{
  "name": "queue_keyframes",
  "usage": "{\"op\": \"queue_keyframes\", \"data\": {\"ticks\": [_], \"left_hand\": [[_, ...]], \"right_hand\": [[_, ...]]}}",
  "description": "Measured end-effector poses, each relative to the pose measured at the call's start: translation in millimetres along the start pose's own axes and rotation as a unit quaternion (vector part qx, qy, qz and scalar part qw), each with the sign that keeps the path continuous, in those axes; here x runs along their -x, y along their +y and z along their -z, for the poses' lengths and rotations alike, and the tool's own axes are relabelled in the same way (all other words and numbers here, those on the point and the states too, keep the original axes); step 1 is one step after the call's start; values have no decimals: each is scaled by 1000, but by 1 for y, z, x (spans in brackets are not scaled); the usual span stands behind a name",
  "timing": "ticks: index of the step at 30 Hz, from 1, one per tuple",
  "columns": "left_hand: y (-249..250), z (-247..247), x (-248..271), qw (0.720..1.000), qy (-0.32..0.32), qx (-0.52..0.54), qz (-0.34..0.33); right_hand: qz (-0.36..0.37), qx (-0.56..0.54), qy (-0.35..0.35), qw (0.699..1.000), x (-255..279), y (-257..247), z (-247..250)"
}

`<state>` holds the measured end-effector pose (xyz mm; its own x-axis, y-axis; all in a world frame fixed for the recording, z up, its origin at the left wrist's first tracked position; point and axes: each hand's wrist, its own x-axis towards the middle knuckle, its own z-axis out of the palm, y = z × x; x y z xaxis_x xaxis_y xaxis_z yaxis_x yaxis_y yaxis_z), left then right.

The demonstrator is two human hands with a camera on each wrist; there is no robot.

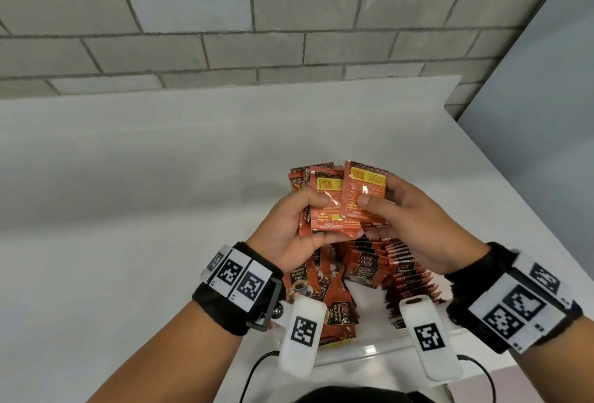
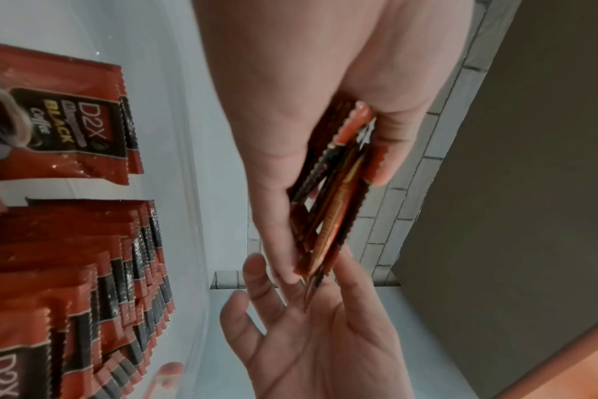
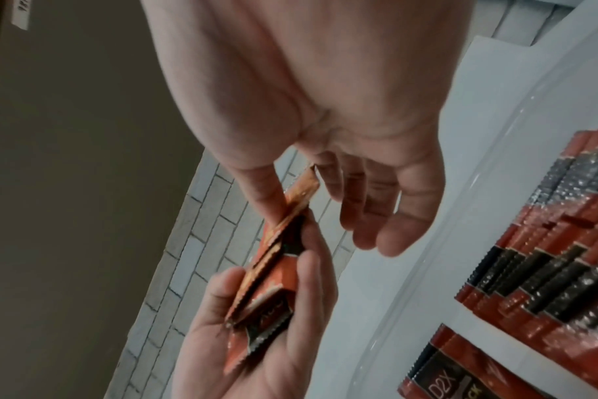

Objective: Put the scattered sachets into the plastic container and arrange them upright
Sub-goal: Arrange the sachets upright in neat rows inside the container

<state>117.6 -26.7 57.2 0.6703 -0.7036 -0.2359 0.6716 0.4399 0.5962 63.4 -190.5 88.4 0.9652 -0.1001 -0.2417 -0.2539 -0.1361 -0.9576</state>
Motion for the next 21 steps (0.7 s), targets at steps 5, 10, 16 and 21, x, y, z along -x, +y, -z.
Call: {"op": "queue_keyframes", "data": {"ticks": [5, 10, 16, 21], "left_hand": [[-3, -2, -2, 994, 55, -96, -26], [-5, -6, -3, 984, 48, -161, -49], [-5, -4, -4, 993, 66, -84, -45], [-6, -7, -2, 989, 73, -124, -41]], "right_hand": [[-34, -61, 35, 997, -1, 5, 5], [-23, -59, 47, 997, -2, 9, 5], [-10, -83, 52, 995, -2, 9, 13], [-13, -68, 18, 997, -1, 4, 21]]}}
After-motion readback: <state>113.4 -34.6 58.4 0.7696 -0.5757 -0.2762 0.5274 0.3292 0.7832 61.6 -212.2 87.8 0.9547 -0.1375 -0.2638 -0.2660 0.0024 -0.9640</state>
